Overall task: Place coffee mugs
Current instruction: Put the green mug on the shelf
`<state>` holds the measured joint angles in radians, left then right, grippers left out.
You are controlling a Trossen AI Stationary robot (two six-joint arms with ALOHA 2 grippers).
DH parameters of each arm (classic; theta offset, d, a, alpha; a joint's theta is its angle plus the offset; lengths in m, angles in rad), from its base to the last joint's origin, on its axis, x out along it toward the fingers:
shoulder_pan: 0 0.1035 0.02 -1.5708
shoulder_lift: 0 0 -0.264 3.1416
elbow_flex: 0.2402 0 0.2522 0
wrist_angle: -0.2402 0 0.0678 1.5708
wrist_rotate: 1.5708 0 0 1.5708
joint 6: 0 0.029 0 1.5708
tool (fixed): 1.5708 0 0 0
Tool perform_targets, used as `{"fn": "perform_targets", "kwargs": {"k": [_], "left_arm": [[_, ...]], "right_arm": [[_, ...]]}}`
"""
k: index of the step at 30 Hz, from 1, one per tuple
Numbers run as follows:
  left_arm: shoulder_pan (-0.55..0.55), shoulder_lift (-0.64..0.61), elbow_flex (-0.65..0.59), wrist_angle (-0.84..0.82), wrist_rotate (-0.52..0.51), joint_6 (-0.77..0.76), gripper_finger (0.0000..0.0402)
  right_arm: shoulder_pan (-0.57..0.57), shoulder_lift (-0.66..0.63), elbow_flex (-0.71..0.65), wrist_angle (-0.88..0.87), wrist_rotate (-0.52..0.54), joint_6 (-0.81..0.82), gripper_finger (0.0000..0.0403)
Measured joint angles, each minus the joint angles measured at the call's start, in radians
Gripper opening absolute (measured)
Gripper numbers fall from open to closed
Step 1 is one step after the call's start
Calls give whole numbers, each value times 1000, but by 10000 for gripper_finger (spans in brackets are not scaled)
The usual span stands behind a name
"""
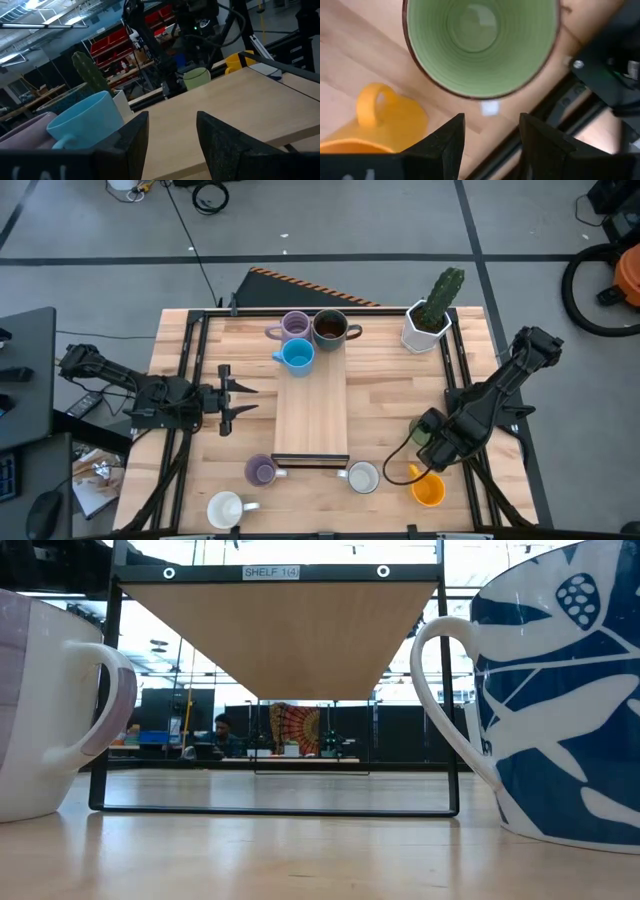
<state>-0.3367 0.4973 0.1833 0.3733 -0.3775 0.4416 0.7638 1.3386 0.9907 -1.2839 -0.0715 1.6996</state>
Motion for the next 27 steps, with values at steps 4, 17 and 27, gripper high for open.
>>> {"fn": "perform_targets", "kwargs": {"k": [4, 17, 27], "left_arm": [[0, 0, 0, 0, -1, 0, 172], [0, 0, 0, 0, -4, 0, 172], [0, 0, 0, -5, -4, -19, 172]], "right_arm": [[11, -21, -69, 71, 1, 11, 192], [21, -66, -246, 265, 51, 28, 160], [21, -66, -265, 284, 54, -42, 64]]}}
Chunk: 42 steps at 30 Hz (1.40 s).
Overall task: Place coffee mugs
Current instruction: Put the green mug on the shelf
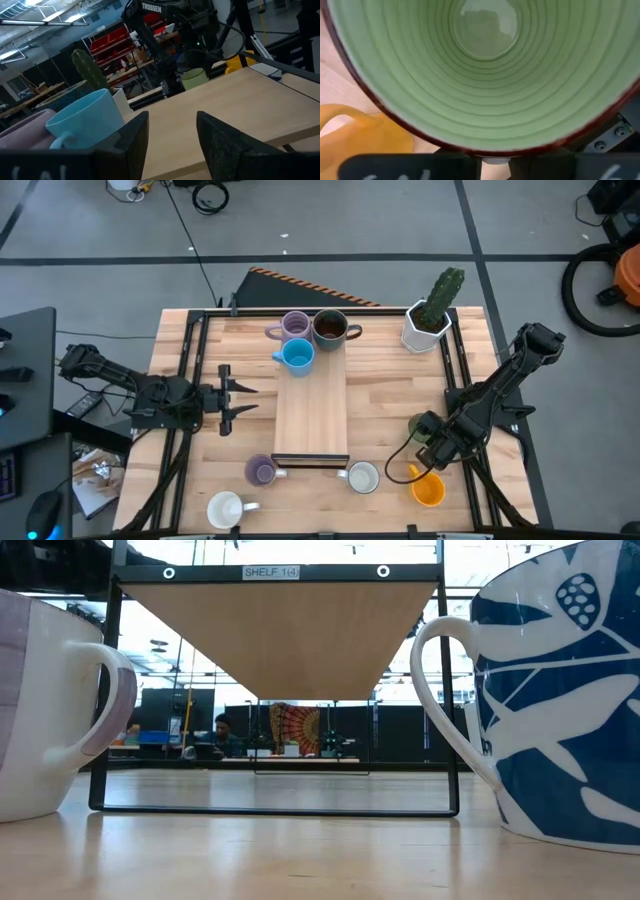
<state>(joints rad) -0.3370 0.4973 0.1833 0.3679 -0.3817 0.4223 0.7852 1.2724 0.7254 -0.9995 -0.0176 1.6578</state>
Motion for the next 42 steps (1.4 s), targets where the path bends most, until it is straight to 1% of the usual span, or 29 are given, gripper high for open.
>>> {"fn": "perform_targets", "kwargs": {"k": [4, 9, 17, 24, 30, 33, 38, 42], "left_arm": [[0, 0, 0, -8, 0, -46, 172], [0, 0, 0, -25, 0, -83, 172], [0, 0, 0, -45, 0, -172, 172], [0, 0, 0, -98, 0, -275, 172], [0, 0, 0, -121, 1, -353, 172], [0, 0, 0, -140, 1, -375, 172], [0, 0, 0, -155, 1, -398, 172], [0, 0, 0, -157, 0, -411, 172]], "right_arm": [[-11, 0, 0, -5, 14, -46, 62], [-50, 1, 6, -29, 33, -142, 62], [-183, 1, 96, -154, 119, -393, 62], [-334, -10, 216, -218, 155, -639, 62], [-468, -10, 334, -247, 156, -852, 62], [-529, -9, 406, -293, 158, -945, 62], [-598, 0, 535, -323, 196, -1072, 62], [-640, 58, 631, -319, 181, -1175, 62]]}}
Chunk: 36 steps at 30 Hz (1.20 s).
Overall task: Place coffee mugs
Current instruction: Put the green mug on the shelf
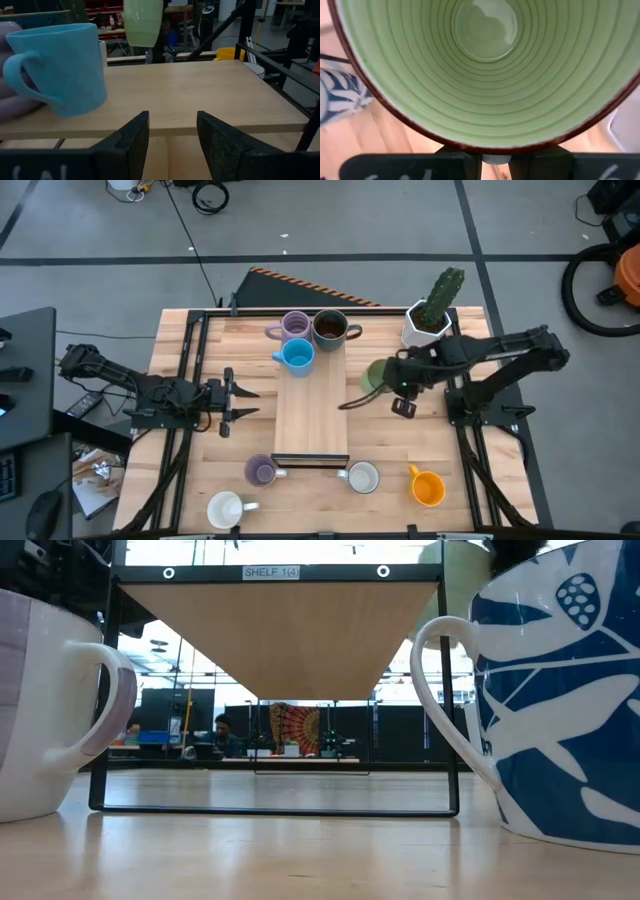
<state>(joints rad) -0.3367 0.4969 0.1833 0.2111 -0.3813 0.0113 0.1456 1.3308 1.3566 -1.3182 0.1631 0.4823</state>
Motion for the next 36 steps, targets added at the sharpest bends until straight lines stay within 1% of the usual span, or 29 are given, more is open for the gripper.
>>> {"fn": "perform_targets", "kwargs": {"k": [3, 10, 16, 24, 36], "left_arm": [[0, 0, 0, 2, 0, 0, 172], [0, 0, 0, 5, -3, 0, 172], [0, 0, 0, 1, -3, 1, 172], [0, 0, 0, 1, -3, 1, 172], [0, 0, 0, 0, -3, 2, 172]], "right_arm": [[-22, 81, 93, -13, -2, -99, 62], [-74, 274, 357, -80, 0, -313, 62], [-121, 403, 506, -109, -20, -441, 66], [-176, 497, 574, -121, -53, -548, 66], [-234, 516, 576, -95, -60, -591, 67]]}}
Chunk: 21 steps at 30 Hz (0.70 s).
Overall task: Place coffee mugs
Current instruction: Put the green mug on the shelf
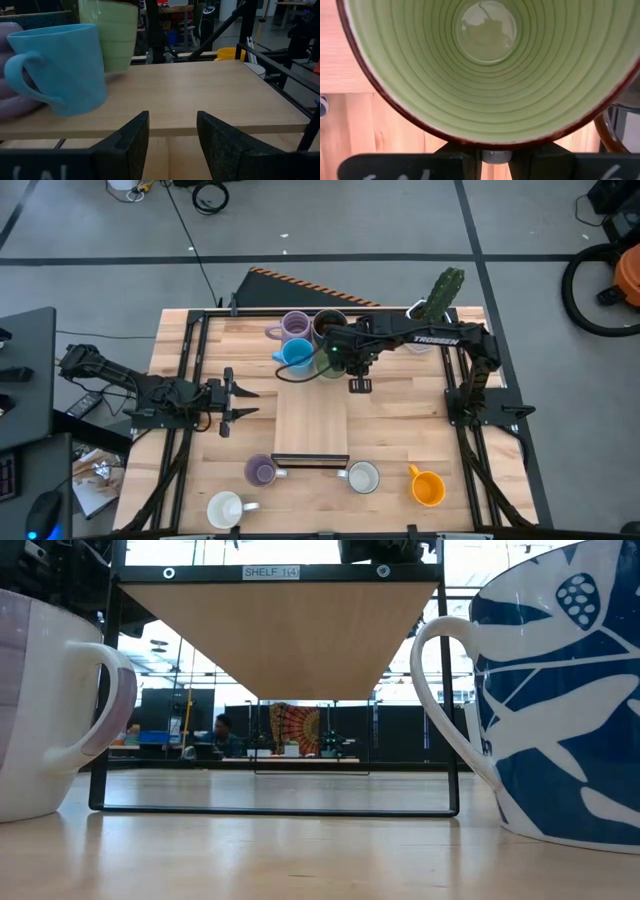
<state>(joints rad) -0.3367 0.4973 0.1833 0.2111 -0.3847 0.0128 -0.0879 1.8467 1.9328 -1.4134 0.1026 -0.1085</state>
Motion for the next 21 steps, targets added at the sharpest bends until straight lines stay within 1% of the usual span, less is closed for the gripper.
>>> {"fn": "perform_targets", "kwargs": {"k": [12, 17, 21], "left_arm": [[0, 0, 0, 0, 0, 0, 172], [0, 0, 0, 0, 0, 0, 172], [0, 0, 0, 0, 0, 0, 172]], "right_arm": [[-32, 1, 0, 8, -27, -13, 68], [-44, 1, -1, 59, -42, -24, 68], [-50, 1, -1, 53, -48, -26, 68]]}}
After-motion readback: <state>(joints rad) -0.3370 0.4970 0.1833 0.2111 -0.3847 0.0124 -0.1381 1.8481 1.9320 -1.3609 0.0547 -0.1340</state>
